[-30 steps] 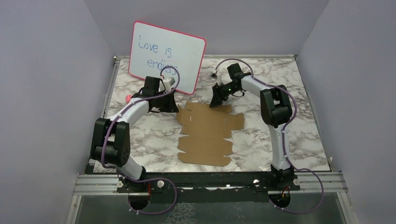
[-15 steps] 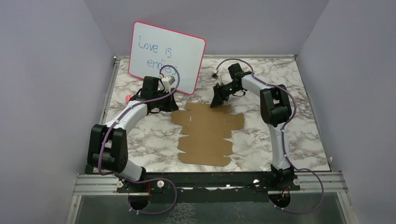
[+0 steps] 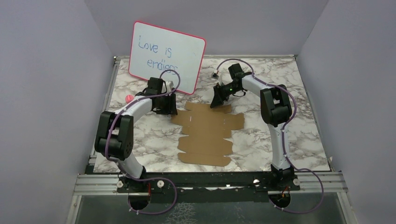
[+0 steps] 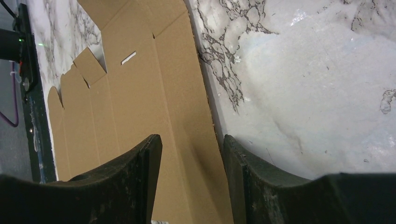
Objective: Fold the paper box
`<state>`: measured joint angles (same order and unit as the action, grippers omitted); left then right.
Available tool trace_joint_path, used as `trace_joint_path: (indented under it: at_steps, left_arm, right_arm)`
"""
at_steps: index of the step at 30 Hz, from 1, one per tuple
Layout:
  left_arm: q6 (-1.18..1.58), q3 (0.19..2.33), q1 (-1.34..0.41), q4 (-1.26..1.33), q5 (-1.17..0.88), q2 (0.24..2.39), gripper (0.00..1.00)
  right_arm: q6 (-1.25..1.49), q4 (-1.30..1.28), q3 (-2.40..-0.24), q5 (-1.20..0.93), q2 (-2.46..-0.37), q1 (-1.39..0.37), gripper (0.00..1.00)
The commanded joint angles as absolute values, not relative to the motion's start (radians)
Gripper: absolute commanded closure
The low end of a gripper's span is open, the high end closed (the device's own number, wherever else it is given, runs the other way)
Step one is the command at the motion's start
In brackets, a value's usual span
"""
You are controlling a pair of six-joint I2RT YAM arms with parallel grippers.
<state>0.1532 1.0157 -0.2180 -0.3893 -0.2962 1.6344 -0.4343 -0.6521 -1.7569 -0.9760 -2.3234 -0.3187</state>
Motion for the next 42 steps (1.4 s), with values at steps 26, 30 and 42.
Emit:
trace_joint_path:
  at_steps: [26, 30, 42]
  left_arm:
    - [0.072, 1.074, -0.199, -0.37, -0.46, 1.615, 1.0]
    - [0.072, 1.056, -0.199, -0.34, -0.47, 1.573, 1.0]
    - [0.099, 1.038, -0.199, -0.289, -0.517, 1.545, 1.0]
  right_arm:
    - [-0.454, -0.677, -1.761, -0.977, -2.297, -0.316, 0.43]
    - [-0.456, -0.692, -1.77, -0.997, -2.299, -0.316, 0.43]
    - [-0.524, -0.789, -1.802, -1.113, -2.302, -0.319, 0.62]
